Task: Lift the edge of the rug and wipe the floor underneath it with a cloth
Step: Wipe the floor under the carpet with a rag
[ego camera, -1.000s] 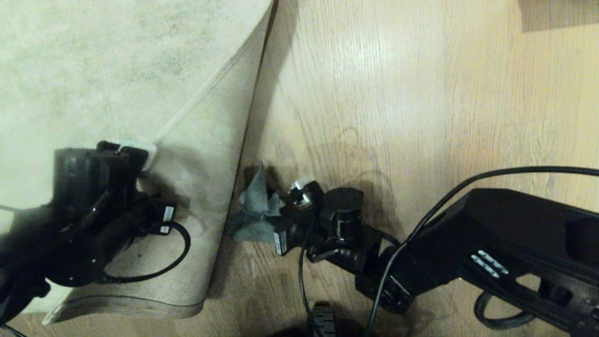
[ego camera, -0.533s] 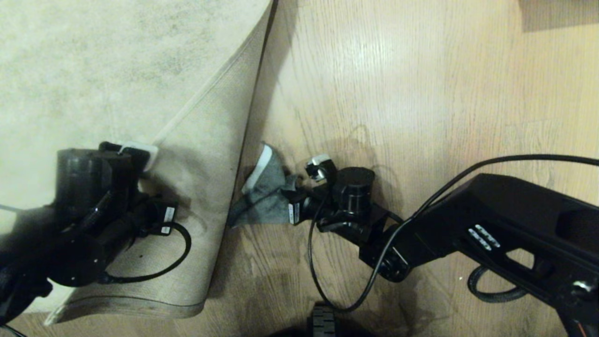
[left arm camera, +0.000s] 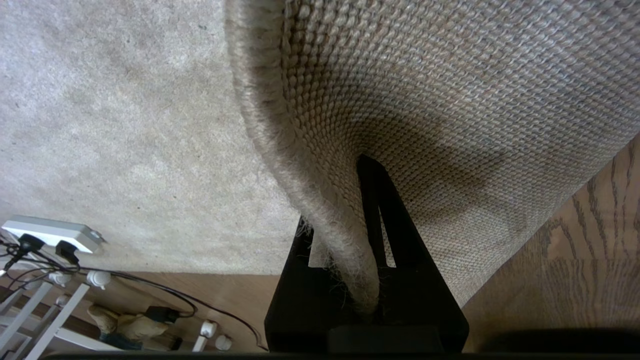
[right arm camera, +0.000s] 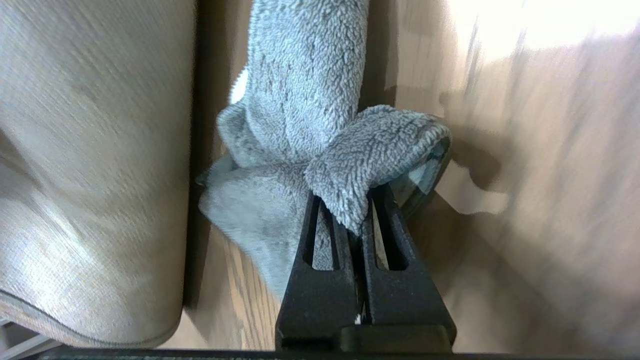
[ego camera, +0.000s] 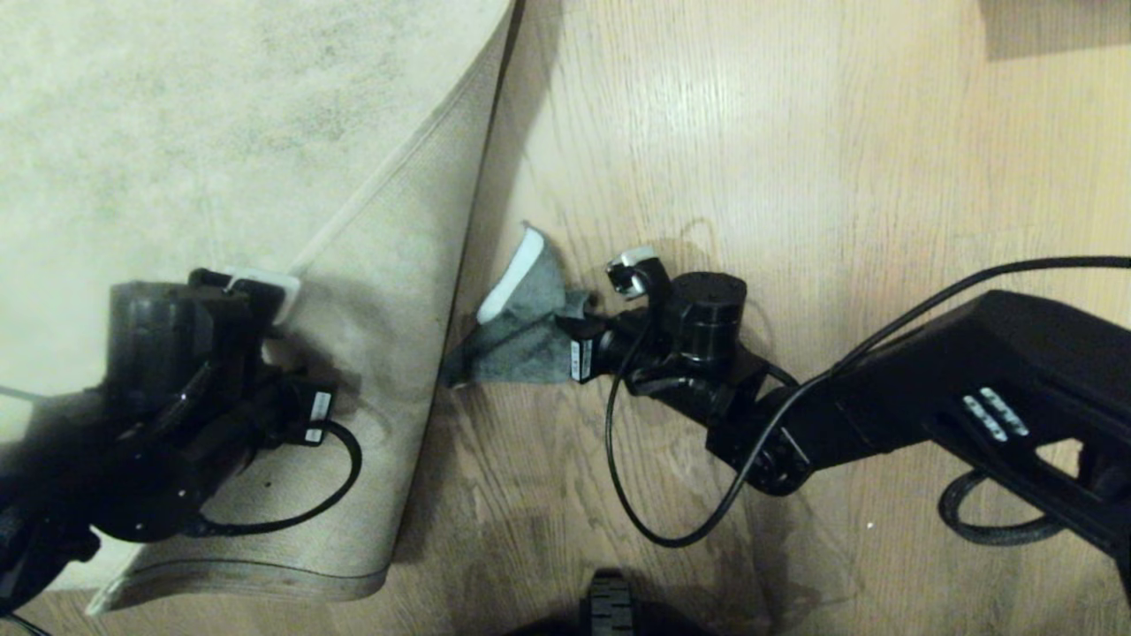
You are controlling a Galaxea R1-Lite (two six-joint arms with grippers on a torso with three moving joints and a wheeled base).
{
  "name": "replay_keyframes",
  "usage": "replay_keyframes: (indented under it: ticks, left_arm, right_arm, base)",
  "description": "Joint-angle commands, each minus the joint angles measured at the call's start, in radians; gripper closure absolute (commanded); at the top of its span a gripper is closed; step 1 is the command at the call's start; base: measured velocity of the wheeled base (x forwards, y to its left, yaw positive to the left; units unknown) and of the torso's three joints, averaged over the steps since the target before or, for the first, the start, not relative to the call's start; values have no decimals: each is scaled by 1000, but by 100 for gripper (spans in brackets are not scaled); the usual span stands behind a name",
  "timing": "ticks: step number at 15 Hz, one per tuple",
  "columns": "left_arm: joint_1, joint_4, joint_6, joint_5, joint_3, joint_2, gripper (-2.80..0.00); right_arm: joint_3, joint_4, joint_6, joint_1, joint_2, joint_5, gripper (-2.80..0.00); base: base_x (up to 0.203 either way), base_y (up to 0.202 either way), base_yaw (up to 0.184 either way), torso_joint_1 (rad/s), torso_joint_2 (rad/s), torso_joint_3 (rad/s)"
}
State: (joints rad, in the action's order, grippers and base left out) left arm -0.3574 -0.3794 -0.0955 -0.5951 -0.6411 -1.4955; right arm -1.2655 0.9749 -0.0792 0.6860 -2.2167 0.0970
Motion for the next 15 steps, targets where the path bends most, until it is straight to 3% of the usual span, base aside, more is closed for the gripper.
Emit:
replay_keyframes:
  ticks: [1,8,11,15]
  left_arm:
    - [0,-3,0,-2,0,-2,0]
    - [-5,-3,0,0,0,-2,0]
    - [-8,-4,2,0,0,-2,0]
    - [-8,-4,2,1,0,-2,0]
  right_arm:
    - [-7,-22,19,-2,87,0,0]
    - [71,-170,81,43,319,-60,0]
    - [235,-220,82,139,455,-125,0]
    - [497,-253,77,330,598,-233,0]
  base:
    - [0,0,0,0,0,0]
    - [0,0,0,0,0,0]
    - [0,0,0,0,0,0]
    - [0,0,0,0,0,0]
